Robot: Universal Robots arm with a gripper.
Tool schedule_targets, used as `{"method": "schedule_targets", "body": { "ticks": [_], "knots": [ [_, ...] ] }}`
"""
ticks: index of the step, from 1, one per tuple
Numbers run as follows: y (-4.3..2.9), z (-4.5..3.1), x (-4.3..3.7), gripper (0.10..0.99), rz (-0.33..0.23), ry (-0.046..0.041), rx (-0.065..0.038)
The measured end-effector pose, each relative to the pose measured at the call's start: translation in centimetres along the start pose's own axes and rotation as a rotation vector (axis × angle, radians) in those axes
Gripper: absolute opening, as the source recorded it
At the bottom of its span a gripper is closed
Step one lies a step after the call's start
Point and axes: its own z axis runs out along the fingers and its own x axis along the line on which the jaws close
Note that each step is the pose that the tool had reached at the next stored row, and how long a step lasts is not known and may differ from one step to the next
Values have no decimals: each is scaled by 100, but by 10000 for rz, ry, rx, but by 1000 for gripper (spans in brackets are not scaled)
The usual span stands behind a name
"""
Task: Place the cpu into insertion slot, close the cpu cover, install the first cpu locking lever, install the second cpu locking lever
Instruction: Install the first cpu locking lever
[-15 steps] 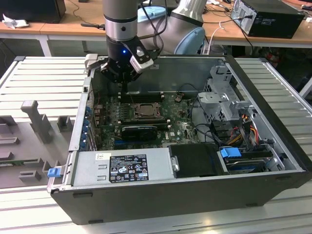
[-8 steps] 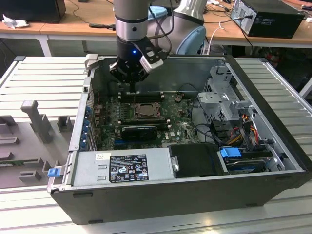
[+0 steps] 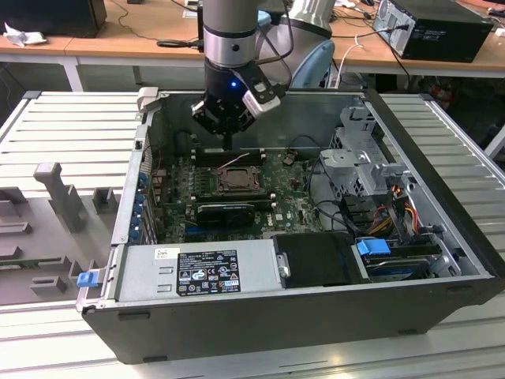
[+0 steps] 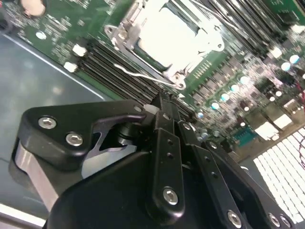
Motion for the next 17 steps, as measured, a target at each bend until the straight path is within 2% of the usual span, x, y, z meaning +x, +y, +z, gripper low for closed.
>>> {"method": "schedule_targets", "body": {
  "ticks": [2,4,5,6,7,10,17],
  "knots": [
    [-14,5,-105,106,1,15,-2],
    [-24,10,-171,106,0,34,-30],
    [-28,15,-200,106,1,25,-225],
    [-29,21,-203,106,2,10,-338],
    [-29,32,-204,106,19,1,-387],
    [-38,129,-207,106,169,-11,-402],
    [-44,249,-207,106,223,-19,-414]
  ]
}}
